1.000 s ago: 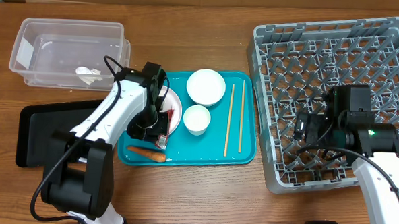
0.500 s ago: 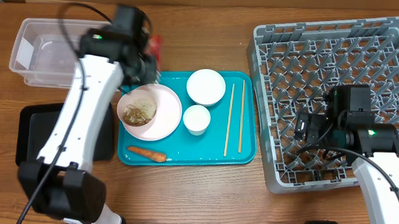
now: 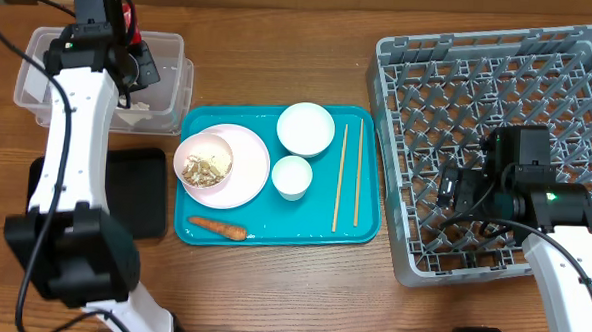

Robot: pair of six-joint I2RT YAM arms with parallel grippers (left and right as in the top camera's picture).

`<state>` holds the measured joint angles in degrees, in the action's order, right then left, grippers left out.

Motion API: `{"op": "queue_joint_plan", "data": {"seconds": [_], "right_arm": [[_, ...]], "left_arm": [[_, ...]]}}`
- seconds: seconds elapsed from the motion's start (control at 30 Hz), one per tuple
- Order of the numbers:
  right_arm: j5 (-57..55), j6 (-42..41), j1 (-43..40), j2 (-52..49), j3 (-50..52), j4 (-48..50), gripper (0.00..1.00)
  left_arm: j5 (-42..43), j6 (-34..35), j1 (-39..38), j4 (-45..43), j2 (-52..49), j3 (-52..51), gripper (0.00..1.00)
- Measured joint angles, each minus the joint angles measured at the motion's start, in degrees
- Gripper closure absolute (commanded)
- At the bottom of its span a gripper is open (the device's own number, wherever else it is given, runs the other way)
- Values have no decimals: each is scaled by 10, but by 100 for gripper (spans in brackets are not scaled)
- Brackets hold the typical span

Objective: Sort waste into correct bins and load items into the dishwasher
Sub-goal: 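Carry the red wrapper to the clear bin and release it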

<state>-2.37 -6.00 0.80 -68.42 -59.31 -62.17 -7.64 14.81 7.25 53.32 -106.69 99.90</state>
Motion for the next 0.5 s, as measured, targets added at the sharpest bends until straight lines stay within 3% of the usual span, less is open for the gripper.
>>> {"op": "queue_joint_plan", "data": {"seconds": [0.03,0.1,0.5], "right_arm": [[0,0,0,0,0,0,0],[0,0,0,0,0,-1,0],[0,0,0,0,0,-4,0]], "left_arm": [[0,-1,1,-2,-10,0,45],[0,2,1,-5,-25,-1,32],[90,3,-43,83,3,4,31]]}}
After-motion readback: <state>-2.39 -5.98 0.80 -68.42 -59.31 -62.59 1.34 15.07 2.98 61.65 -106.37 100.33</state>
